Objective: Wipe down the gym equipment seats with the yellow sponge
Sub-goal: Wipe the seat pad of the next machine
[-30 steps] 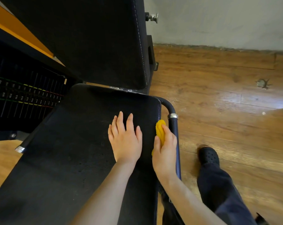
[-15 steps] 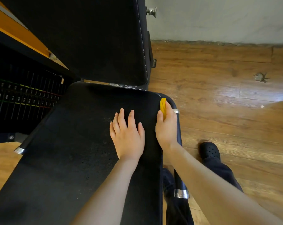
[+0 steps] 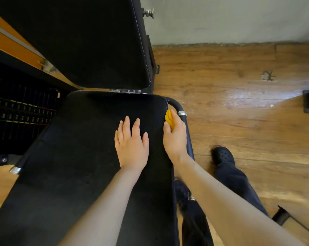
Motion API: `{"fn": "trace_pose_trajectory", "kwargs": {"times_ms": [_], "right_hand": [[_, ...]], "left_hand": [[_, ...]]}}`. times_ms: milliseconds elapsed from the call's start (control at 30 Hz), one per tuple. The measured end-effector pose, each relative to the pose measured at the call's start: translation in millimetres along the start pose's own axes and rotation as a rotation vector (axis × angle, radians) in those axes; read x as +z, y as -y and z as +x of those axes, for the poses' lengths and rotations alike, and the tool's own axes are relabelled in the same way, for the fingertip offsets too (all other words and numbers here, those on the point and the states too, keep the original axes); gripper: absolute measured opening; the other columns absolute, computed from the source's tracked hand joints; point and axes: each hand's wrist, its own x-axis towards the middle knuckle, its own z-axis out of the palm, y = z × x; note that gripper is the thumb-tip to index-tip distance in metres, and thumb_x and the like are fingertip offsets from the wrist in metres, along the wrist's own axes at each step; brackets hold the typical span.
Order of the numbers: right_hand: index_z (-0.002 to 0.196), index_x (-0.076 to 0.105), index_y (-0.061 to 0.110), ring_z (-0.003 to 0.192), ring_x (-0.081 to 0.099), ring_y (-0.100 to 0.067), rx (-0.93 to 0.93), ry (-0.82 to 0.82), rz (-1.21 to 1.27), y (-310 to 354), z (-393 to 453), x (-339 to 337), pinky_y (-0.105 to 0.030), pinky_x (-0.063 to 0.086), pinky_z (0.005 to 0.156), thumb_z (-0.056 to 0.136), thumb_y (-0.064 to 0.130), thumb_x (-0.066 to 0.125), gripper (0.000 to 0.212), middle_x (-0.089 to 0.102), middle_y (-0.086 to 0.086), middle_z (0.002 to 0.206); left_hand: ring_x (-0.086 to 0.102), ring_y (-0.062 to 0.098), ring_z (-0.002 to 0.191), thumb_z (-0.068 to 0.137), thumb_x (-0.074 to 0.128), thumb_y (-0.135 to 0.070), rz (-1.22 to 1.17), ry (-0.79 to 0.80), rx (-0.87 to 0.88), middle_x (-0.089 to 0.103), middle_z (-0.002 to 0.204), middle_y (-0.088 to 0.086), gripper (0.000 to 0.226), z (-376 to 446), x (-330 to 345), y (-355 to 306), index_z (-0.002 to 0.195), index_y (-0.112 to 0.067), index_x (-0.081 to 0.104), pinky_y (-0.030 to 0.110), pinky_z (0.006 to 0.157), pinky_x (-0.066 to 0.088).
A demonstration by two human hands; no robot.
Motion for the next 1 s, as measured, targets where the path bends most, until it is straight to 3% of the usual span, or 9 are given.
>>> {"fn": "trace_pose_trajectory", "kwargs": {"times_ms": [267, 467, 667, 1000], "right_hand": [[0.145, 0.037, 0.028, 0.124, 0.040, -0.001, -0.116, 0.004, -0.118, -26.9, -67.6, -10.7, -0.014, 0.032, 0.101, 0.096, 0.007, 0.048, 0.054, 0.038, 0.005, 0.140], [0.145, 0.037, 0.026, 0.126, 0.041, -0.007, -0.106, -0.110, -0.180, -42.9, -99.6, -4.2, -0.017, 0.034, 0.098, 0.099, 0.024, 0.050, 0.049, 0.039, 0.004, 0.140], [0.142, 0.041, 0.024, 0.125, 0.041, -0.005, -0.161, -0.175, -0.225, -43.2, -97.2, -0.3, -0.013, 0.032, 0.095, 0.098, 0.021, 0.050, 0.045, 0.043, 0.003, 0.138], [0.143, 0.036, 0.022, 0.126, 0.044, -0.011, -0.253, -0.115, -0.271, -47.6, -93.7, -7.4, -0.028, 0.044, 0.103, 0.099, 0.020, 0.049, 0.047, 0.042, -0.002, 0.140]], "left_hand": [[0.029, 0.032, 0.142, 0.095, 0.055, -0.028, 0.069, -0.005, 0.116, 0.036, 0.152, 0.014, 0.052, -52.3, -0.6, 14.9, 0.143, -0.014, 0.044, 0.048, 0.111, 0.029], [0.032, 0.031, 0.141, 0.094, 0.053, -0.031, 0.086, -0.040, 0.101, 0.039, 0.150, 0.013, 0.051, -84.6, 2.3, 13.1, 0.142, -0.014, 0.046, 0.045, 0.111, 0.026], [0.029, 0.029, 0.143, 0.096, 0.042, -0.034, 0.091, -0.043, 0.084, 0.037, 0.152, 0.011, 0.051, -86.2, 3.3, 11.0, 0.143, -0.017, 0.043, 0.047, 0.112, 0.028], [0.027, 0.028, 0.143, 0.097, 0.045, -0.033, 0.105, -0.042, 0.062, 0.035, 0.153, 0.010, 0.050, -87.3, 1.7, 8.0, 0.144, -0.017, 0.042, 0.047, 0.113, 0.027]]}}
